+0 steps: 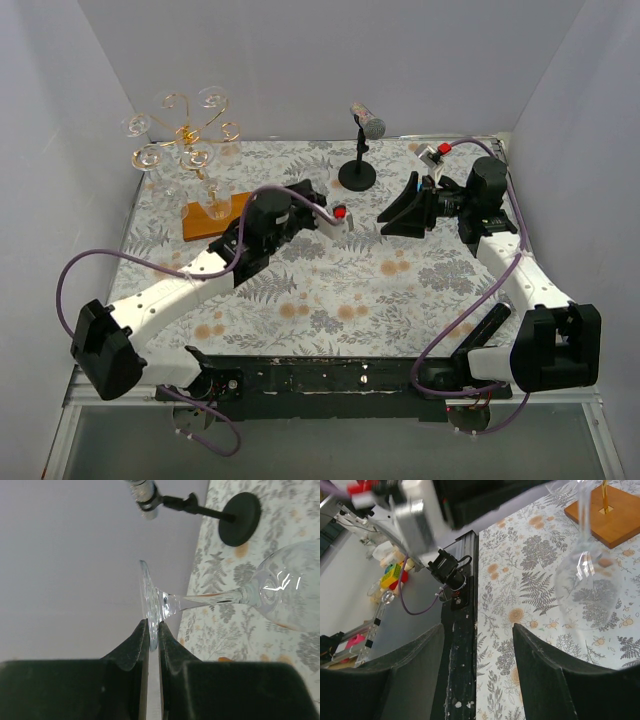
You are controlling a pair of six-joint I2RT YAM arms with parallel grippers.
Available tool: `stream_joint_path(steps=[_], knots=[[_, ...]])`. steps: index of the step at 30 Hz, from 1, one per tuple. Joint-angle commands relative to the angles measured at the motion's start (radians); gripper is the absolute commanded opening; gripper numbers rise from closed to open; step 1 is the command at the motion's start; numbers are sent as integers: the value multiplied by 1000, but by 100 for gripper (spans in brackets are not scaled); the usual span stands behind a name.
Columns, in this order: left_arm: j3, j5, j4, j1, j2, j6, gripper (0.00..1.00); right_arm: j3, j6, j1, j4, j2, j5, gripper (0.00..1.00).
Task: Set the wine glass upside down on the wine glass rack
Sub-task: Turn the wine glass upside down at the wine rack.
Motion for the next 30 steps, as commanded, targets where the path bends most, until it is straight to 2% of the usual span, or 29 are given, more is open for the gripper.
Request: stream_joint_path(steps=[1,6,8,14,19,30], knots=[[-141,-91,206,-123,-119,83,0,8,98,4,16,-37,60,66],[-271,-206,391,-281,-132,183,0,-110,503,19,286,-37,199,68],[-308,-241,489,-328,-119,244,0,-138,572,35,332,-32,235,69],[-339,-298,615,-408,-60,293,0,-160,602,87,332,-26,278,69],[-342,-313,634,-430,-44,287,0,-163,616,98,328,-21,282,68],[-354,-324,632,-470,-4,281,0,-155,580,101,233,-17,331,57]])
